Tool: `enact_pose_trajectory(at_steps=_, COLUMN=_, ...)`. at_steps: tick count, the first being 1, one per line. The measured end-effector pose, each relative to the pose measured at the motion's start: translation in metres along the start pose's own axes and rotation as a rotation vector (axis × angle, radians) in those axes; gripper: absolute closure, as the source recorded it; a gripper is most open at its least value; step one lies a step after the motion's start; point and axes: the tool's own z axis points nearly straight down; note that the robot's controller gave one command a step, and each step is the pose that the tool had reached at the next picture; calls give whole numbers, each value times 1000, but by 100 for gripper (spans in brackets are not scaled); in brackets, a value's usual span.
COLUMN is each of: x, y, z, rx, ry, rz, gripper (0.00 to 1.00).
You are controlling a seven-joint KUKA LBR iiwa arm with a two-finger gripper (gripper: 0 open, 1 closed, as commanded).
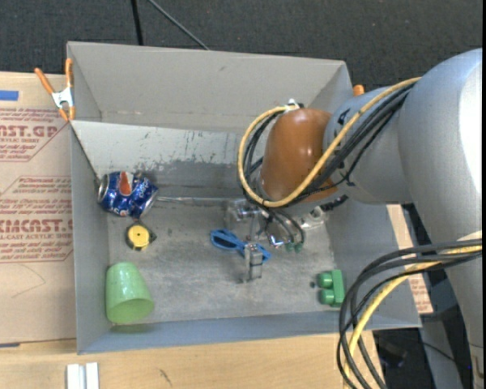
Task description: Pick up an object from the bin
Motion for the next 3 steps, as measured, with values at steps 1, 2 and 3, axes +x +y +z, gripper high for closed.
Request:
enact_pose_trajectory(at_steps=1, x=-1, y=-1, z=-4, rx=1, ry=-3, rz=2, gripper=100)
enact_pose_trajectory(at_steps=2, x=-1, y=-1, z=-4, rx=1, ry=-3, rz=2, gripper=100)
enact_pose_trajectory(at_steps=3, x=0, y=-7, z=-138, rx=3, ry=-12, rz=-10, gripper=100)
